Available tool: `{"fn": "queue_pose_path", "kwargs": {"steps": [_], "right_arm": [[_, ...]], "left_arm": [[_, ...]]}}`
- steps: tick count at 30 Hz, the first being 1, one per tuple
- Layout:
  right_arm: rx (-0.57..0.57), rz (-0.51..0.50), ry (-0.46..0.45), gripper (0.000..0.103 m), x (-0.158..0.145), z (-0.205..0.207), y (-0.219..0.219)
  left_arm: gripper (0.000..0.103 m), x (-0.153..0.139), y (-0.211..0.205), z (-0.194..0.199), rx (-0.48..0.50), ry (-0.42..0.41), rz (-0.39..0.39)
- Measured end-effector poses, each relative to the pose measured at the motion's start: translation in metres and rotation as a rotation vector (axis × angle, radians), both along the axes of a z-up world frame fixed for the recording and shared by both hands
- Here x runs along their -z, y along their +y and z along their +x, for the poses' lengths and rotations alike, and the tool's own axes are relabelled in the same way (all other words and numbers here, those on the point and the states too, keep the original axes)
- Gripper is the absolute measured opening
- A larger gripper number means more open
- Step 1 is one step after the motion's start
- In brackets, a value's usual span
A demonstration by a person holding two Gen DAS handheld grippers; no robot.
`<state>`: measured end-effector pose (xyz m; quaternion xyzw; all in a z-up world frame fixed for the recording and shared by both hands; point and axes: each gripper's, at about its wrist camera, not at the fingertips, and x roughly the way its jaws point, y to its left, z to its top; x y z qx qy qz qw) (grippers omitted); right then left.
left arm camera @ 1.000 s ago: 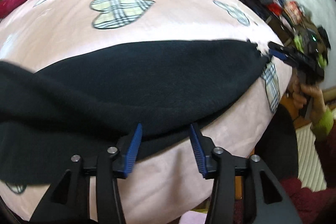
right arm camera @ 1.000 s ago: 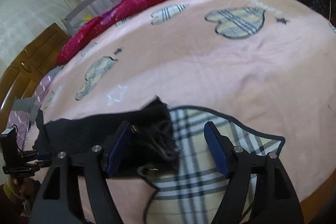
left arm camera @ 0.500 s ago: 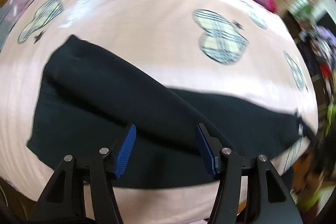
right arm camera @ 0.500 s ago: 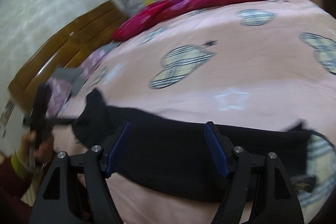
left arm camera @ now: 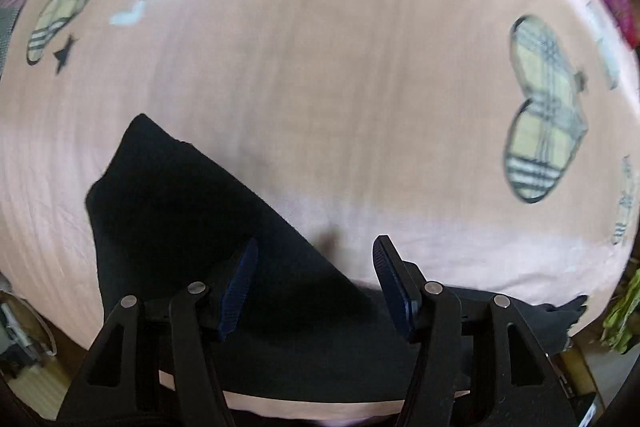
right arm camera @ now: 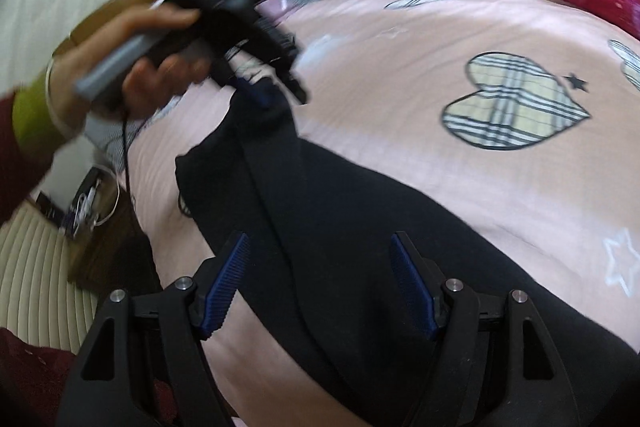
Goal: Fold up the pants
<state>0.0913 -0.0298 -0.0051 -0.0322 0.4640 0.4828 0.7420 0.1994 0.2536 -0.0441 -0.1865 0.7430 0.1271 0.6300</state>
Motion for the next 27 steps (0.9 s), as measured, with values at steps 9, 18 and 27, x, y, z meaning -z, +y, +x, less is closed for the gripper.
{"fn": "queue_pose_path", "kwargs": {"steps": [9,18,27], "right_arm": [[-0.148,-0.095,0.024,0.025,0.03,-0.003,0.042],[-0.114,-0.028,-0.014,0.007,0.01,-0.006,0.031],[-0.202,-0.093,-0.126,0.007,-0.003,-0.039,0.039]], "left_arm": [[0.008,-0.001,-0.012,-0.018,0.127,-0.067,0.077],[0.004,-0.076,0.009,-0.116,-0.031,-0.393,0.0],[0.004,-0.07,0.028,-0.231,-0.288,-0.578,-0.109]]}}
